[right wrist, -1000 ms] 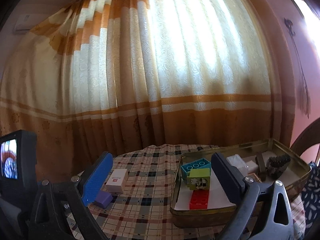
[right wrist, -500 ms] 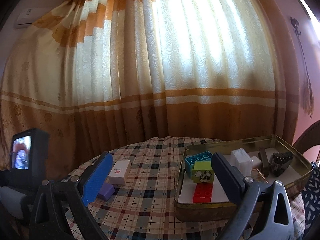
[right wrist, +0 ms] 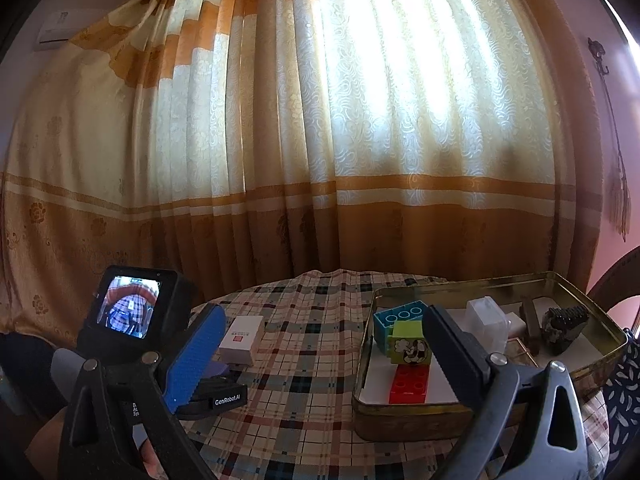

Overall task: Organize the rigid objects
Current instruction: 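Grasp the purple cube with the left tool, then lift the purple cube with the left tool toward the tray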

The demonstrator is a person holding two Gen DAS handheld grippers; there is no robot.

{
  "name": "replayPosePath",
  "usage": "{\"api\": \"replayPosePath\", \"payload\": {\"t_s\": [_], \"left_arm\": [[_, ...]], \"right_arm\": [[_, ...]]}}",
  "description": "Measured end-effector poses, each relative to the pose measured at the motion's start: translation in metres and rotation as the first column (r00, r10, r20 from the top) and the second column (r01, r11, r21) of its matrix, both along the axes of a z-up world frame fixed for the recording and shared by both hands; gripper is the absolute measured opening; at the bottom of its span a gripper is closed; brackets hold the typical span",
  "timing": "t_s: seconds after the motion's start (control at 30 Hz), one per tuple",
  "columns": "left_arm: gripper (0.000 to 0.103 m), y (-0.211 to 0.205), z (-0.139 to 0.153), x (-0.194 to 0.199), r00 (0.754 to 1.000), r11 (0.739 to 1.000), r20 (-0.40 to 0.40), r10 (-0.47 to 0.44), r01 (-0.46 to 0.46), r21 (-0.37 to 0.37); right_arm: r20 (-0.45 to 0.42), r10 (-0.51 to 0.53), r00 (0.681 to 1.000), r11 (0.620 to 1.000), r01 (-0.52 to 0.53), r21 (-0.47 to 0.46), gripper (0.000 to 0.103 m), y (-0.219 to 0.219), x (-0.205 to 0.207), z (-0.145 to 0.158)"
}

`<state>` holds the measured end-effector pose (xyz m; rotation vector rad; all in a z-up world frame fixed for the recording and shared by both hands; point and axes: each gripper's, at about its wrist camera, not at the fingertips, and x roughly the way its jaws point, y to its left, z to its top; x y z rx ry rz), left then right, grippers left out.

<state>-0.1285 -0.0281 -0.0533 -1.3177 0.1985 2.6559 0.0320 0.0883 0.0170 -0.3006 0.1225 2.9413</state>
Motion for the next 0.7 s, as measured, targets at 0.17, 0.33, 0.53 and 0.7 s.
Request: {"api": "replayPosePath", "payload": {"t_s": [0.17,0.33,0.53,0.7], "left_arm": [[0.040,0.002,0.001,0.003,1.000,0.999,-0.004,-0.029,0.029,0.018],[0.040,-0.006,0.001,0.001,1.000,0.999,-0.011,0.026,-0.026,0.026],[0.040,-0.025,0.022,0.024,0.978,0.991,-0.173,0.115,-0.102,0.082],[0.040,-0.057,0.036,0.047,0.921,0.955,-0.283,0.267,-0.213,0.208]], "right_arm": [[0.012,0.003,1.000,1.000,-0.003,0.001,0.100,0.001,-0.002,0.000],[0.033,-0.002,0.999,1.000,0.002,-0.008,0.100,0.003,-0.006,-0.002],[0.038,-0.004,0.999,1.000,0.005,-0.009,0.100,0.002,-0.007,-0.002],[0.038,-0.006,0.999,1.000,0.006,-0.008,0.100,0.001,-0.006,-0.002]]}}
